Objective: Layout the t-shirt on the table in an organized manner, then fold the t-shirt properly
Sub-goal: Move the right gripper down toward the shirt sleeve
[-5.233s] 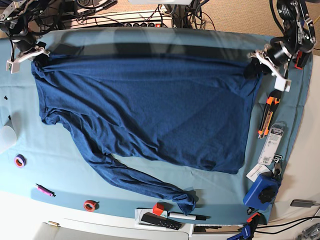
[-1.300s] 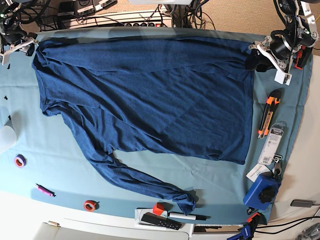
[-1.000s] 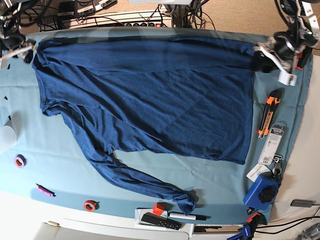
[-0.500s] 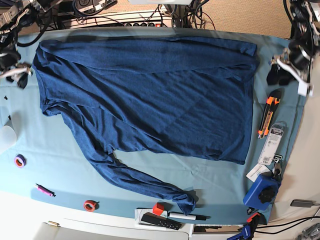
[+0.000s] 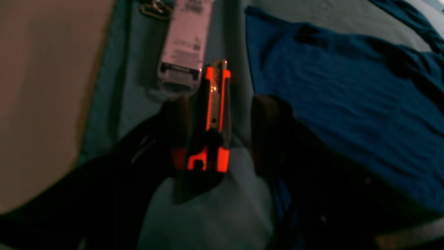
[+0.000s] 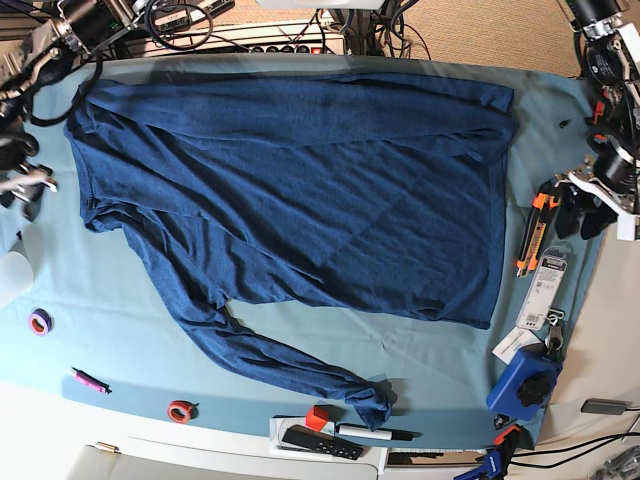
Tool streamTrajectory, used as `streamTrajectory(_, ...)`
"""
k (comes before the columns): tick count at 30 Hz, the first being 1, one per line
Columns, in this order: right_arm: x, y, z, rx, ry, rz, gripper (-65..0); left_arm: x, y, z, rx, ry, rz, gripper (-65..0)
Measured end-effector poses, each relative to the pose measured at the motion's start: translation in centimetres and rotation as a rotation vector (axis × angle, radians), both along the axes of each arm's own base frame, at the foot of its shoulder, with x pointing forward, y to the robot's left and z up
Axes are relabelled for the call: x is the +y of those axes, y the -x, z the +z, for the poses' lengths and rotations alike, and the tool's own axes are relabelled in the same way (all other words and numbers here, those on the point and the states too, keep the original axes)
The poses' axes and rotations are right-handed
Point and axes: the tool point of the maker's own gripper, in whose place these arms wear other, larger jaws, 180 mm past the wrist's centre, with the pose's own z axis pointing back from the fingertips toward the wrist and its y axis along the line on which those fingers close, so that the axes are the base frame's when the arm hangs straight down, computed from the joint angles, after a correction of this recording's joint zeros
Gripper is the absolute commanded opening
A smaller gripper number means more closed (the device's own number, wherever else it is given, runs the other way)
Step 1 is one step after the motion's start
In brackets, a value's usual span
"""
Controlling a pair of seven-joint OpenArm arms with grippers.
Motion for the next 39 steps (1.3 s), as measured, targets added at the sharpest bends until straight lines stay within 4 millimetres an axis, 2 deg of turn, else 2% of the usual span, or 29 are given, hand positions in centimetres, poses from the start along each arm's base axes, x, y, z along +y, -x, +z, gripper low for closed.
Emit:
streamTrajectory(4, 4.6, -3.6, -1.1, 0.044, 0.088, 0.168, -31.4, 0.5, -0.1, 0.2, 0.004, -0.009, 0.012, -35.2)
streamTrajectory(9, 9.3, -7.6, -2.2, 0.067, 0.16, 0.29, -31.2, 0.6, -0.1, 0.2, 0.005, -0.011, 0.013, -35.2)
streamTrajectory(12, 11.4, -9.5, -4.5, 0.12, 0.136, 0.337, -25.2, 0.6, -0.1, 0.2, 0.004, -0.011, 0.013, -35.2)
streamTrajectory(16, 12.1, -11.6, -8.4, 0.205, 0.061, 0.348, -23.4, 0.6, -0.1, 0.2, 0.004, -0.011, 0.013, -35.2)
streamTrajectory(19, 11.6, -13.1, -9.9, 0.224, -0.009, 0.322, -23.4, 0.6, -0.1, 0.2, 0.005, -0.011, 0.013, -35.2)
streamTrajectory(25, 12.0, -14.7, -10.4, 0.232, -0.078, 0.314, -24.3, 0.6, -0.1, 0.2, 0.006, -0.011, 0.013, -35.2)
streamTrajectory(26, 12.0, -14.7, -10.4, 0.232, -0.077, 0.314, -27.5, 0.6, -0.1, 0.2, 0.006, -0.011, 0.013, -35.2)
streamTrajectory(27, 12.0, -14.7, -10.4, 0.234, -0.078, 0.314, -34.6, 0.6, -0.1, 0.2, 0.006, -0.011, 0.013, -35.2)
streamTrajectory(30, 11.9, -14.3, -10.9, 0.265, -0.079, 0.312, -65.0, 0.6, -0.1, 0.2, 0.006, -0.011, 0.013, -35.2)
streamTrajectory(34, 11.8, -15.1, -10.0, 0.198, -0.06, 0.314, -65.0, 0.6, -0.1, 0.2, 0.006, -0.011, 0.013, -35.2)
streamTrajectory(39, 9.8, -16.4, -8.2, 0.124, 0.032, 0.23, -65.0, 0.6, 0.0, 0.1, 0.01, -0.011, 0.012, -35.2)
